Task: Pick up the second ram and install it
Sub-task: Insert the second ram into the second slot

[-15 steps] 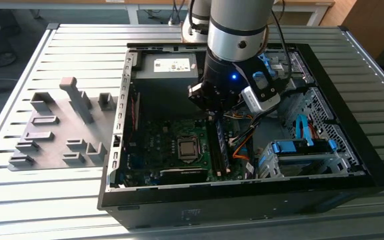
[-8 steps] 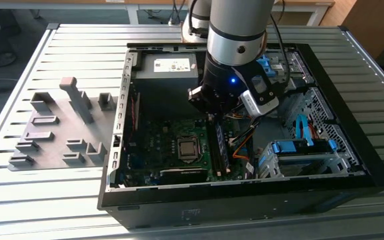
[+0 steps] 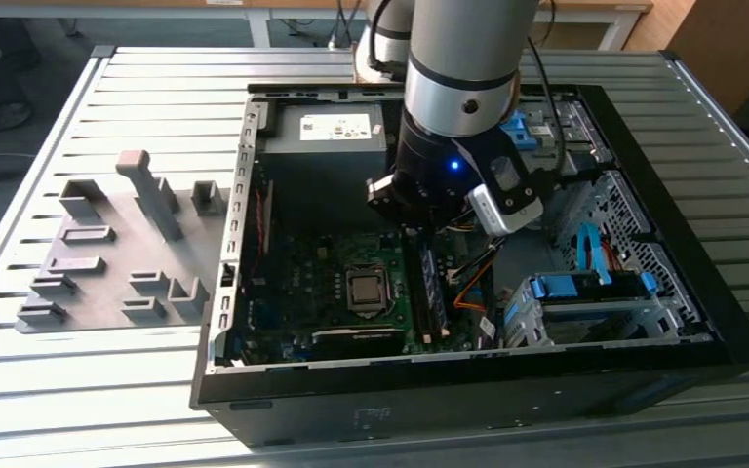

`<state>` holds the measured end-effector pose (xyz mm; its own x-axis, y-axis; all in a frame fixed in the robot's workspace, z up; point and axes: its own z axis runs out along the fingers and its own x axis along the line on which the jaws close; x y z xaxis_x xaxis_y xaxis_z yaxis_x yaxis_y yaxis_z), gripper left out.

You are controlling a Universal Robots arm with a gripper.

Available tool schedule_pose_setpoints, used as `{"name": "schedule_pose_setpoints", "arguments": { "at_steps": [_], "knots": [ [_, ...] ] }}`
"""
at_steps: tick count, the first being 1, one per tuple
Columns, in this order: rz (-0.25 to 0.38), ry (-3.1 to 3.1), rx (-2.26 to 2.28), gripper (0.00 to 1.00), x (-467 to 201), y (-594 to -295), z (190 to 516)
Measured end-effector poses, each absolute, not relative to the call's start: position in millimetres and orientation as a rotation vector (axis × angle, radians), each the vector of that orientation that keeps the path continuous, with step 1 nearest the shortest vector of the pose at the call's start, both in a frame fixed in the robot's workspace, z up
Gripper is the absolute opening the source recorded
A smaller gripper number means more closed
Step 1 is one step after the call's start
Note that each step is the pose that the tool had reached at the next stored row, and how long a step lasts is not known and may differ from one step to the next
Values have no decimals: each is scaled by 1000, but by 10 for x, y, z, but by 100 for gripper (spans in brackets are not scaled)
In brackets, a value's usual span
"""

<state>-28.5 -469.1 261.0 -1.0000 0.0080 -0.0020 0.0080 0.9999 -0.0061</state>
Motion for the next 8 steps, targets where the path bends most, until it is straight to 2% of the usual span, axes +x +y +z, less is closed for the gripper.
{"name": "schedule_pose_setpoints", "arguments": {
  "at_steps": [8],
  "knots": [
    [-10,3140,24,14,-284,-4745,2521]
  ]
}}
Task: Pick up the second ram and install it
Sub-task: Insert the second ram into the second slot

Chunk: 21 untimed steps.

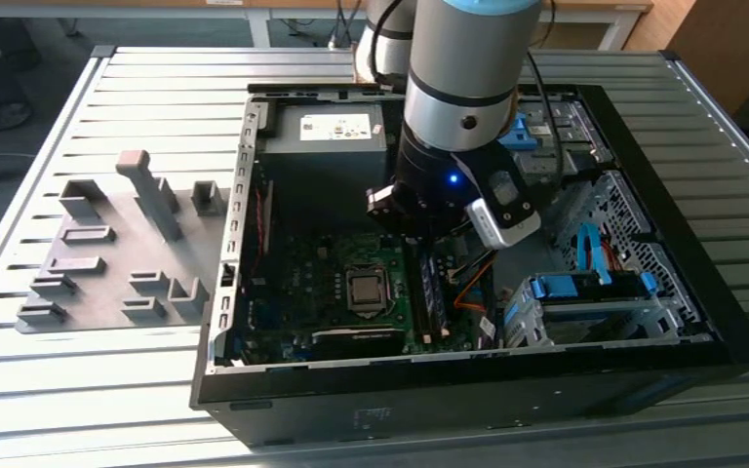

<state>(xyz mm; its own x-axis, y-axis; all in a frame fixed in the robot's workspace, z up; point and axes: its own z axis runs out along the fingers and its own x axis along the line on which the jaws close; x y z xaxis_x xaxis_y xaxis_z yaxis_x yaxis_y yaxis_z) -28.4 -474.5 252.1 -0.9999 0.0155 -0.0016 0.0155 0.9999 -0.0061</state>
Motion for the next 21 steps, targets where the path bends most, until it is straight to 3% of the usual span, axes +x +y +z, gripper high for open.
{"name": "schedule_pose_setpoints", "arguments": {
  "at_steps": [21],
  "knots": [
    [-9,3141,39,14,-283,-4753,2415]
  ]
}}
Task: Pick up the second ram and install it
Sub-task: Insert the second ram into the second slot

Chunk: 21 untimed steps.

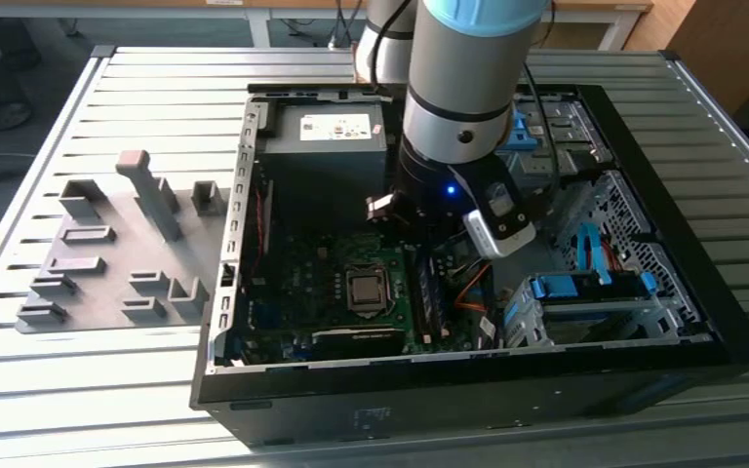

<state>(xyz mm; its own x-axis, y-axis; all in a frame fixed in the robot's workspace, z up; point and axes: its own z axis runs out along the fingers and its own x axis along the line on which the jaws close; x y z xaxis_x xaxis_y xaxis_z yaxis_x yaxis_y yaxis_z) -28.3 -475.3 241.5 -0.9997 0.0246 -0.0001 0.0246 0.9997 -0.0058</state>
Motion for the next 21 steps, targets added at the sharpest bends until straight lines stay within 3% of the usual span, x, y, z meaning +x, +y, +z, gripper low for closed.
{"name": "schedule_pose_setpoints", "arguments": {
  "at_steps": [21],
  "knots": [
    [-9,3142,44,14,-283,-4756,2235]
  ]
}}
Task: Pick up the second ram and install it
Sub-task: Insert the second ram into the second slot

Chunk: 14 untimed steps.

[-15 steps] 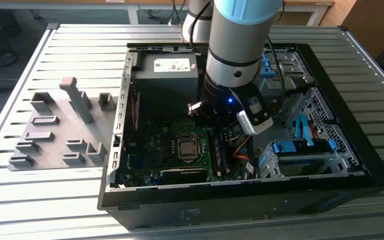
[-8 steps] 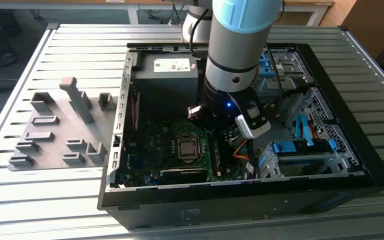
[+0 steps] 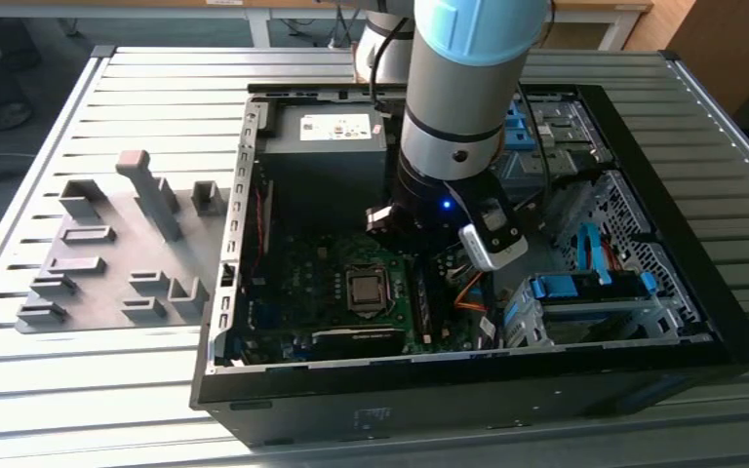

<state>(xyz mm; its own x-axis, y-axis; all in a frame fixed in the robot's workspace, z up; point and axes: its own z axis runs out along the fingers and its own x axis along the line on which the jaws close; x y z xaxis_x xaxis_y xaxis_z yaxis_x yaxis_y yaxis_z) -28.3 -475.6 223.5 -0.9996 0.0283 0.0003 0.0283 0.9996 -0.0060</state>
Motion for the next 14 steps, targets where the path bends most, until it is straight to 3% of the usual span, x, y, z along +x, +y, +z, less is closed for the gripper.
{"name": "schedule_pose_setpoints", "arguments": {
  "at_steps": [14],
  "knots": [
    [2,-3141,-5,14,-282,-4756,2164]
  ]
}}
